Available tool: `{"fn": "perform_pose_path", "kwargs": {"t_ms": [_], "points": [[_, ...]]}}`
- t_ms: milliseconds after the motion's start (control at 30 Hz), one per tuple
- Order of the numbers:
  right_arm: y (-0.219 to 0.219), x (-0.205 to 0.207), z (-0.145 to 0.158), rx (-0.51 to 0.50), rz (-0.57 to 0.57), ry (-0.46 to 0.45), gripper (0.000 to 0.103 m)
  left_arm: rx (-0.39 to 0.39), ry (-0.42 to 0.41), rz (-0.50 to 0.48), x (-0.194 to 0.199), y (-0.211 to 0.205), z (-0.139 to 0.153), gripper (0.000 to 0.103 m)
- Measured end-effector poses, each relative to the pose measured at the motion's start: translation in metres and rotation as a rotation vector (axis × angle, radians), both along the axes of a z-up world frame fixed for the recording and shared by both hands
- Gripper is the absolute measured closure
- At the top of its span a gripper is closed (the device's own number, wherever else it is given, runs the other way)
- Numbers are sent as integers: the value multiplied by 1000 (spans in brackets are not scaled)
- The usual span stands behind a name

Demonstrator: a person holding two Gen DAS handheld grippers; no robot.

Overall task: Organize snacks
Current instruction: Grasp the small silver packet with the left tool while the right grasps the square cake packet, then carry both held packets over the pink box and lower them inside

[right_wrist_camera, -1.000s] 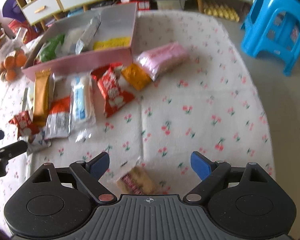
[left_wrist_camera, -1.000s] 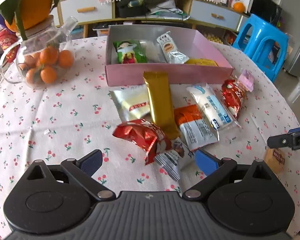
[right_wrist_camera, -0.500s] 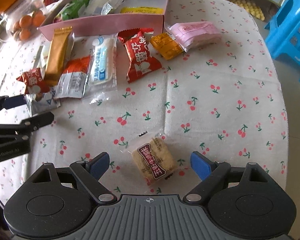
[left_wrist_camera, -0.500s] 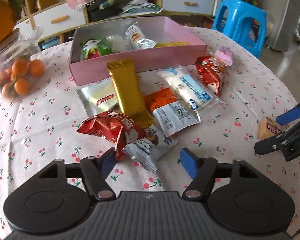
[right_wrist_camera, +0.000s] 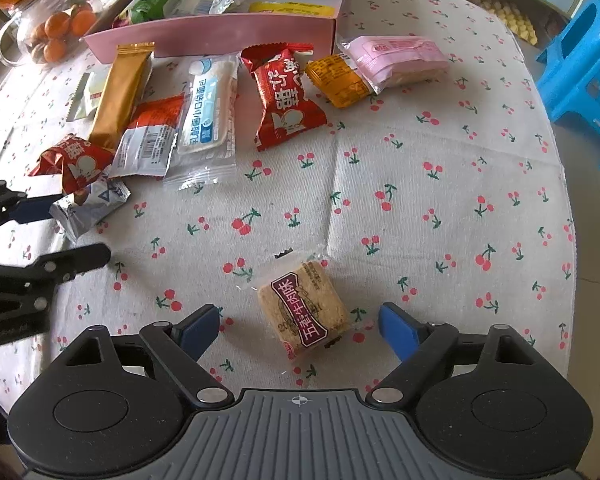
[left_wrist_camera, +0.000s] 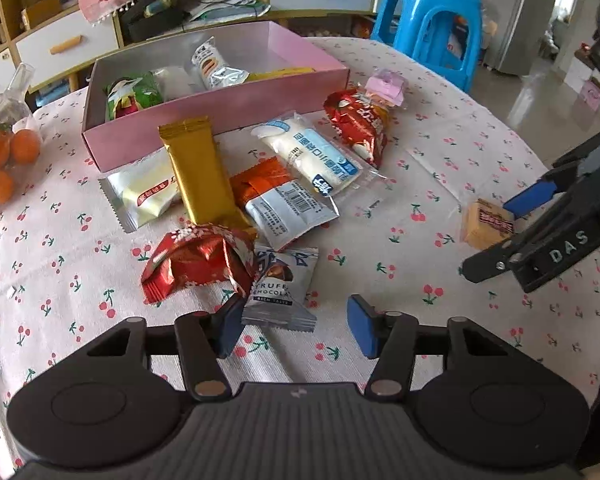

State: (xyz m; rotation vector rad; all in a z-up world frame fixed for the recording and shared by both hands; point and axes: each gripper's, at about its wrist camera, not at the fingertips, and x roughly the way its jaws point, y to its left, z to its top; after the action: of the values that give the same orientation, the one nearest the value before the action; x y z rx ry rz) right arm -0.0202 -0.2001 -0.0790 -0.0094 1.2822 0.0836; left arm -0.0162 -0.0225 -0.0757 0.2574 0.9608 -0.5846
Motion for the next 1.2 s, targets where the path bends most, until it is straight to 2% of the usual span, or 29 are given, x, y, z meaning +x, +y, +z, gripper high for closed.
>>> {"fn": "perform_pose_path", "kwargs": {"t_ms": [133, 167, 333, 567, 767, 1000, 1200], "points": [[2, -2, 1, -19, 17, -9, 30, 21, -10, 26, 3, -2, 1, 66], [3, -3, 2, -19, 21, -12, 36, 26, -7, 35, 4, -1, 1, 69], [3, -3, 7, -4, 33, -26, 68, 18, 16, 51, 5, 4, 4, 70], [7, -1, 10, 8, 38, -41, 68, 0, 47, 54, 3, 8, 10, 71], [2, 7, 23, 80, -1, -73, 68, -42, 65, 68, 5, 15, 22, 71], [4, 29, 50, 183, -34, -140, 68, -134, 63, 114, 14, 22, 42, 74], [6, 51, 56, 262, -84, -151, 68, -207, 81, 158, 25, 25, 52, 76]]}}
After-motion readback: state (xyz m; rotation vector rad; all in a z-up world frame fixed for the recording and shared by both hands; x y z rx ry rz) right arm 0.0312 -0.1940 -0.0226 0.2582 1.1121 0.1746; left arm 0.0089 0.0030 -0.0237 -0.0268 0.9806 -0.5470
